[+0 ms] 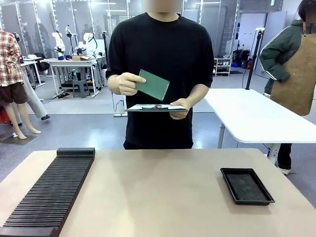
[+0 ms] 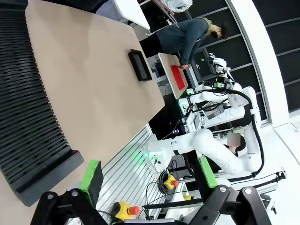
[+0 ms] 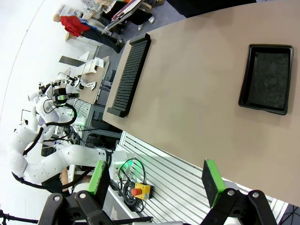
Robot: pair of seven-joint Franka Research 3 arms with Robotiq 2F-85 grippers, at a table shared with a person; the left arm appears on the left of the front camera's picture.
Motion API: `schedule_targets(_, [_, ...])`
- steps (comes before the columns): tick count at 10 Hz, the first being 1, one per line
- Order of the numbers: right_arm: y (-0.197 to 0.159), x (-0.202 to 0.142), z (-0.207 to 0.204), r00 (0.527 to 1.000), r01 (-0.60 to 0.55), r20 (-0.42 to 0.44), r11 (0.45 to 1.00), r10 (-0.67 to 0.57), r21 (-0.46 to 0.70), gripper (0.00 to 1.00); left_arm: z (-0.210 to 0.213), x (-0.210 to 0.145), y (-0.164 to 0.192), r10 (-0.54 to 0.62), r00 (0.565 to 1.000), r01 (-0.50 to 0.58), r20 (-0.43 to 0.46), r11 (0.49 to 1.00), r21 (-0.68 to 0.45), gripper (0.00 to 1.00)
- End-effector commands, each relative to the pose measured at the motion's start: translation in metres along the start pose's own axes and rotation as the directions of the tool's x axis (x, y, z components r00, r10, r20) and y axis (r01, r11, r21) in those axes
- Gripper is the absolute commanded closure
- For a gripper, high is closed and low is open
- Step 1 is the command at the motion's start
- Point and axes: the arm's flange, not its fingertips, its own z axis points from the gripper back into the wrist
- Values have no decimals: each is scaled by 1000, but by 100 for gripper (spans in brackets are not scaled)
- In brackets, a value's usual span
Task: Inspect the PCB.
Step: Pick up the Blank PCB that the human is holding.
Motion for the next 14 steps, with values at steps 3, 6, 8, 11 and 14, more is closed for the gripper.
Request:
schedule_targets(3, [1, 0, 0, 1000, -21, 4, 1000, 21, 11, 0, 2, 5, -3, 12, 1000, -12, -13, 1000, 8, 0])
schedule_targets(6, [1, 0, 0, 1000, -21, 4, 1000, 21, 11, 0, 2, 5, -3, 12, 1000, -12, -13, 1000, 8, 0])
schedule_targets(8, [1, 0, 0, 1000, -21, 4, 1000, 21, 11, 0, 2, 5, -3, 12, 1000, -12, -13, 1000, 8, 0])
schedule_targets(11, [1, 0, 0, 1000, -21, 4, 1000, 21, 11, 0, 2, 5, -3, 12, 1000, -12, -13, 1000, 8, 0])
schedule_targets(14, [1, 0, 0, 1000, -21, 4, 1000, 21, 11, 0, 2, 5, -3, 12, 1000, -12, -13, 1000, 8, 0])
